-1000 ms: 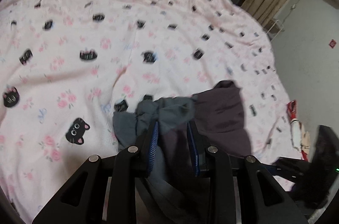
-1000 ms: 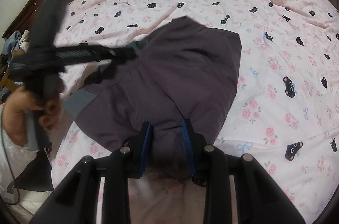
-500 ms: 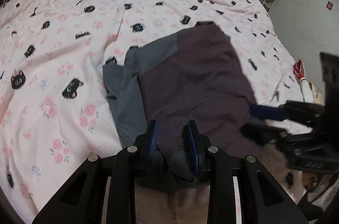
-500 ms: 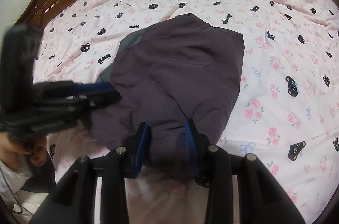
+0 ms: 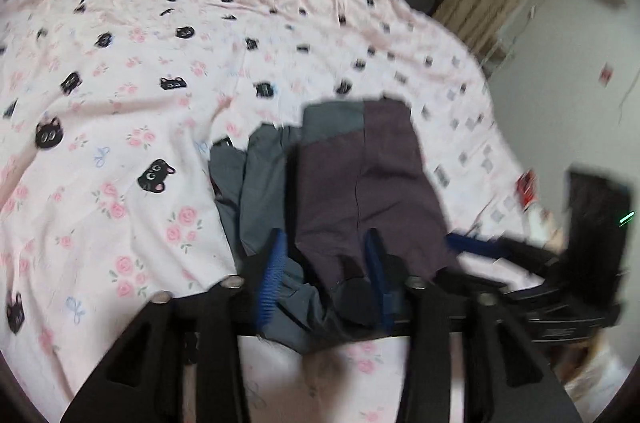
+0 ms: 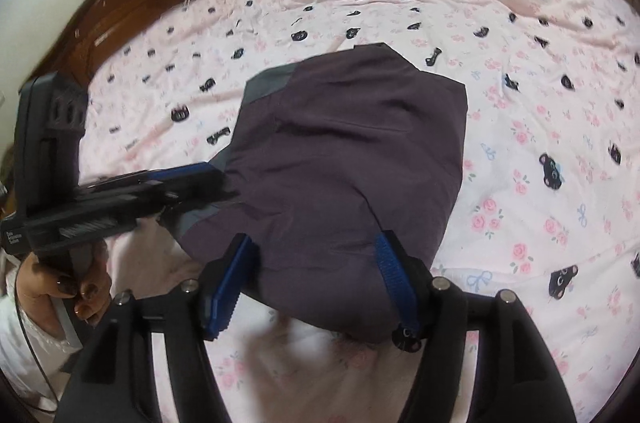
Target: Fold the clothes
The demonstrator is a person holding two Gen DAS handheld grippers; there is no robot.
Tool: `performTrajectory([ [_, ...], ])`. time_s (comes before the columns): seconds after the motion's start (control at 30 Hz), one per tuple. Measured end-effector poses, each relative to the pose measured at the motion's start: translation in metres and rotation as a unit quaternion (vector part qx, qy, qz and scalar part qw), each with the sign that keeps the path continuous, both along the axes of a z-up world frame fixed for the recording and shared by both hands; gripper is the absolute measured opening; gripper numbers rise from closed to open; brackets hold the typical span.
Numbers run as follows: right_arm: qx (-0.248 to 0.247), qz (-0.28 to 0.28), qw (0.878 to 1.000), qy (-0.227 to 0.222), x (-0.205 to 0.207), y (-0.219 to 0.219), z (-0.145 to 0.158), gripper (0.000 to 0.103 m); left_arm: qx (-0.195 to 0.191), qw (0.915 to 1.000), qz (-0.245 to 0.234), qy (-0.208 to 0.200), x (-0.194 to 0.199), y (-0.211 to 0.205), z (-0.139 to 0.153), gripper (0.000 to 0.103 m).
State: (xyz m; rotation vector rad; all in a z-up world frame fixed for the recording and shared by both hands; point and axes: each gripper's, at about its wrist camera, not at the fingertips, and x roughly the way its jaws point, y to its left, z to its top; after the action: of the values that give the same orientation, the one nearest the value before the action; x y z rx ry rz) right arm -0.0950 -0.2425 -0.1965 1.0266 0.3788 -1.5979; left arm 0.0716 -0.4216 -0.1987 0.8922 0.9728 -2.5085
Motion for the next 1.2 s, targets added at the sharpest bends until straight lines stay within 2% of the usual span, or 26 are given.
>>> performTrajectory([
  [0.07, -0.003, 0.0, 1.0, -0.007, -0.002, 0.001, 0.0, 0.067, 0.03, 0.9991, 0.02, 0.02, 0.009, -0.009, 0.0, 0.075],
  [0.1, -0.004, 0.0, 1.0, -0.009, -0.003, 0.001, 0.0, 0.067, 0.044, 0.9982, 0.03, 0.028, 0.013, -0.013, -0.001, 0.078],
  [0.17, -0.003, 0.0, 1.0, -0.01, -0.003, 0.001, -0.001, 0.067, 0.07, 0.9957, 0.045, 0.039, 0.018, -0.021, -0.005, 0.079],
  [0.37, -0.005, 0.0, 1.0, -0.012, -0.004, 0.002, -0.002, 0.067, 0.145, 0.9885, 0.041, 0.006, 0.006, -0.026, -0.04, 0.079],
  [0.57, -0.003, 0.003, 1.0, -0.009, -0.003, 0.003, -0.004, 0.067, 0.16, 0.9861, 0.044, 0.011, 0.001, -0.023, -0.053, 0.081],
  [1.2, -0.002, 0.005, 1.0, -0.01, -0.005, 0.004, -0.008, 0.067, 0.149, 0.9888, 0.002, 0.007, -0.036, -0.012, -0.06, 0.082],
])
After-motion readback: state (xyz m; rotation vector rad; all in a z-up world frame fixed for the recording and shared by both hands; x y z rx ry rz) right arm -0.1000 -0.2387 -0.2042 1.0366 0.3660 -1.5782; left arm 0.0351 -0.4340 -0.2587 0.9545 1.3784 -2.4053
